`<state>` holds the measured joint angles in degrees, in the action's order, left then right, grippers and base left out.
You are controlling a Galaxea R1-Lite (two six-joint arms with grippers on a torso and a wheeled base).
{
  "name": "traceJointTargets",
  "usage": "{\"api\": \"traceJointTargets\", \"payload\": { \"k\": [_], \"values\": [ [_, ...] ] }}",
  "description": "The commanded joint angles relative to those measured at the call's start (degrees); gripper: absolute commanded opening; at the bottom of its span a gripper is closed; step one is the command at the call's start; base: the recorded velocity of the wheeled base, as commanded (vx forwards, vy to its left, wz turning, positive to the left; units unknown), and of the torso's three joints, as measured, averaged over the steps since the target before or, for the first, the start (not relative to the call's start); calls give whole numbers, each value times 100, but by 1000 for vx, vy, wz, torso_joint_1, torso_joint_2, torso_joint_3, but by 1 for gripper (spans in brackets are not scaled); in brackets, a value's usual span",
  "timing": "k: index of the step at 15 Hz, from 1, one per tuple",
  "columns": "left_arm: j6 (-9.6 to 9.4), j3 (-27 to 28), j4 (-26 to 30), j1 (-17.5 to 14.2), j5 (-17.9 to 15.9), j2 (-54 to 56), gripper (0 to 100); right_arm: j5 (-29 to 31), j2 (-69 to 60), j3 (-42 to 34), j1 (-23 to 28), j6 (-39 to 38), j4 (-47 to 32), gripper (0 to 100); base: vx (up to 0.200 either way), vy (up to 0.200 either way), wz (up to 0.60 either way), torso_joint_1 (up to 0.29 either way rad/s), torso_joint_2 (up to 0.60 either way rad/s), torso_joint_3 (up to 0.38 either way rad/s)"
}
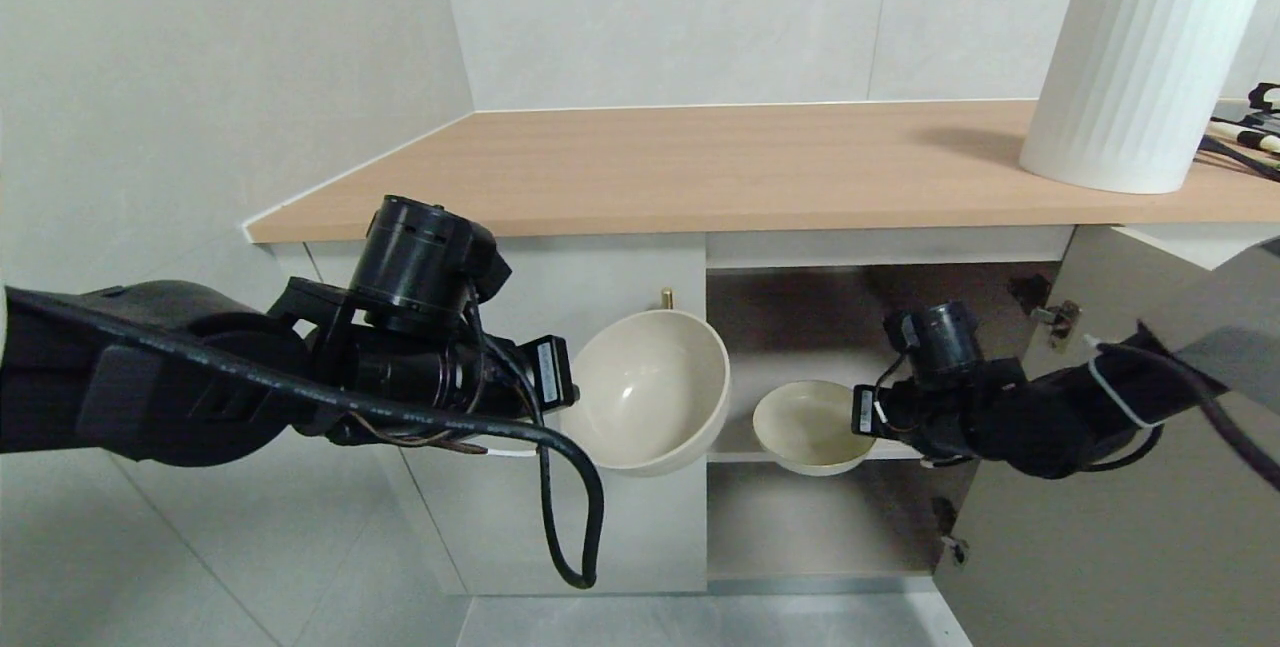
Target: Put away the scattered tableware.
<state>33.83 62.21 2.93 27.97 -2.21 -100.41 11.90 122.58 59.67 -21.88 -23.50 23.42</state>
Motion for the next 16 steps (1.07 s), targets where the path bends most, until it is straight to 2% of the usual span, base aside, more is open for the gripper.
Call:
{"api": "traceJointTargets", "payload": {
  "k": [1, 6, 16],
  "values": [
    [-8, -7, 33, 60, 1, -119, 0, 146, 873, 44, 149, -5, 427, 0, 0, 0, 0, 0, 0, 0],
    [-201, -121, 33, 121, 1, -207, 0, 410, 1532, 625, 360, -146, 471, 0, 0, 0, 0, 0, 0, 0],
    [-201, -112, 33, 139, 19, -338, 0, 709, 2262, 1644, 615, -278, 427, 0, 0, 0, 0, 0, 0, 0]
  ]
}}
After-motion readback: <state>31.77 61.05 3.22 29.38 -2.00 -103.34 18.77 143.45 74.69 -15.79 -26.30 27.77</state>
